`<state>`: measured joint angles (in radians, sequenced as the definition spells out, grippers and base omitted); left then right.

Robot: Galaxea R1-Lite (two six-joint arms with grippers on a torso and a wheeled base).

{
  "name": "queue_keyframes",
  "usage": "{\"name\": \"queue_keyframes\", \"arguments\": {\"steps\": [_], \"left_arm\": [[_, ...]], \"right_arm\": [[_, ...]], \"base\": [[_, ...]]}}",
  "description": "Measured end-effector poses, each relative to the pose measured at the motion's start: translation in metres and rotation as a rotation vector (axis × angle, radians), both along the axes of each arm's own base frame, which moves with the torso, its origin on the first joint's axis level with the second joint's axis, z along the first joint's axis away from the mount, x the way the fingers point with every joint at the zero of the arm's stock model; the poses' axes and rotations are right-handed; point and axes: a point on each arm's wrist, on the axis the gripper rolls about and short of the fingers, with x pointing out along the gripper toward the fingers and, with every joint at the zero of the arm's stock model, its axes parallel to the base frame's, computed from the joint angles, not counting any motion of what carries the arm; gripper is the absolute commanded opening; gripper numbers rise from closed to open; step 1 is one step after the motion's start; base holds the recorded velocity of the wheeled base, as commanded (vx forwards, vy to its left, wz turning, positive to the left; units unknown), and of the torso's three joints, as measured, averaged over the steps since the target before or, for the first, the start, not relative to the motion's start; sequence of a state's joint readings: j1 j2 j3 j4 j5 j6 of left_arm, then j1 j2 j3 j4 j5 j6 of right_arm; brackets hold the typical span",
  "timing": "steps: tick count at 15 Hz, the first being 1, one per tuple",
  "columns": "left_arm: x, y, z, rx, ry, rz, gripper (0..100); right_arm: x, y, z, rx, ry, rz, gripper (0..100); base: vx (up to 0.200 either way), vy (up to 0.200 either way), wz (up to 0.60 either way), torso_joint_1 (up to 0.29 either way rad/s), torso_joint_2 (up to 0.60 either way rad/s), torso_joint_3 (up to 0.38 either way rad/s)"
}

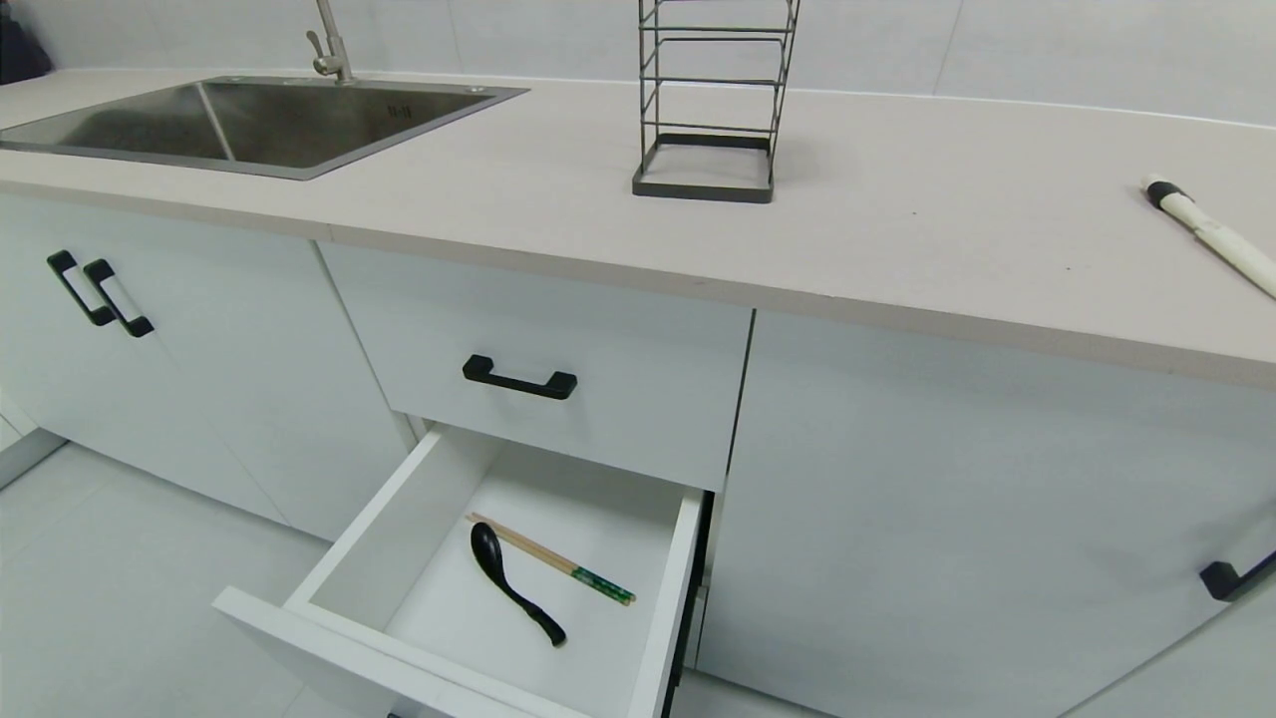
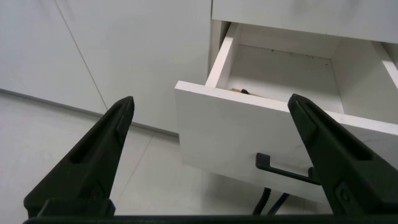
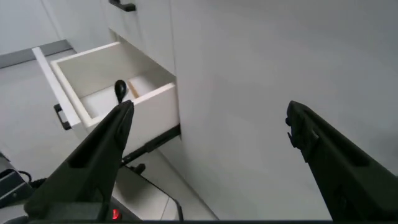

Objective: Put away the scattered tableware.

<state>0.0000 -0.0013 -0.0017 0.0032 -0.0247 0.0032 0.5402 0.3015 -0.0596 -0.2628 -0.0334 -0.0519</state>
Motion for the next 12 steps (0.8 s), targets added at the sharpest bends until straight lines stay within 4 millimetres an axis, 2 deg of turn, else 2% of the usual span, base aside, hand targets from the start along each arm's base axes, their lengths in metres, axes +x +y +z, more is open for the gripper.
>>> {"name": "queue_keyframes", "arguments": {"steps": [4,9,12], "left_arm": [[0.000,0.000,0.000,0.000,0.000,0.000,100],[0.000,0.000,0.000,0.001,0.000,-0.003,100],[0.000,0.000,0.000,-0.002,0.000,-0.004,100]], "right_arm": [[-0.016,-0.003,-0.010,0.032,-0.063,-0.164,100],[-0.023,-0.001,-0.008,0.069,-0.115,-0.328,100],[-0.026,0.000,-0.024,0.074,-0.104,-0.406,100]], "base": [[0.000,0.000,0.00,0.000,0.00,0.000],[0.000,0.000,0.00,0.000,0.00,0.000],[0.000,0.000,0.00,0.000,0.00,0.000]]}}
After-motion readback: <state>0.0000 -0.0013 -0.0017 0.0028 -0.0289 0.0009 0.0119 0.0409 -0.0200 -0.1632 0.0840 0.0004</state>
